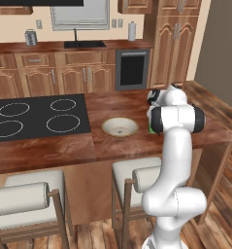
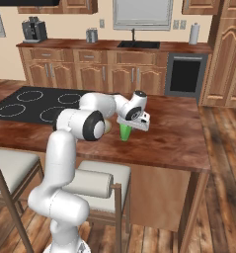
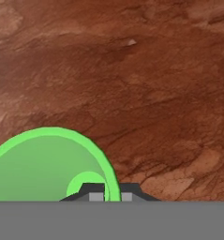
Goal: Place the cup inside the bowl on the dining table and move the bowl to any counter.
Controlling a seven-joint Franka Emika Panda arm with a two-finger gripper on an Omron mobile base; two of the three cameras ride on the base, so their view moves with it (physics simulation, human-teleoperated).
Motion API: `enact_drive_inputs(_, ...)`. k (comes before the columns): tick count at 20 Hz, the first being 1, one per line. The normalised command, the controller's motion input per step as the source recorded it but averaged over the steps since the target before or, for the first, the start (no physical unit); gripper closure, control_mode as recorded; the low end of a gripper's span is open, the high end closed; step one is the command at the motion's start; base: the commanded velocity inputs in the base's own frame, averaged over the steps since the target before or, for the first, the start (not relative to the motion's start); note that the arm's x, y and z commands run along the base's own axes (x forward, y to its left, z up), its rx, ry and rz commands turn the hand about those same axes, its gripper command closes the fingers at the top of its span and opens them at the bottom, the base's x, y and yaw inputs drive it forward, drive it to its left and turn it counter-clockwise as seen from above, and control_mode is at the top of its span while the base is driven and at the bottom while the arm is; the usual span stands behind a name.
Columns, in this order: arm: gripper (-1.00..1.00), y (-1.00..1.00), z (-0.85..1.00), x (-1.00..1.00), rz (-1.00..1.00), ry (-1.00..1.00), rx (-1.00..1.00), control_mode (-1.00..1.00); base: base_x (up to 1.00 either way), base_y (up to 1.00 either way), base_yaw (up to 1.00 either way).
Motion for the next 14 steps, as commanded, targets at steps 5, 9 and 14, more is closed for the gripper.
enact_drive_inputs(5,1.00,0.00,0.05,-0.01,0.00,0.00,0.00,-1.00,0.00,0.00,0.00)
enact_drive_inputs(9,1.00,0.00,0.16,-0.04,0.00,-0.01,0.00,-1.00,0.00,0.00,0.00)
enact_drive_inputs(14,1.00,0.00,0.23,-0.02,0.00,-0.04,0.00,-1.00,0.00,0.00,0.00)
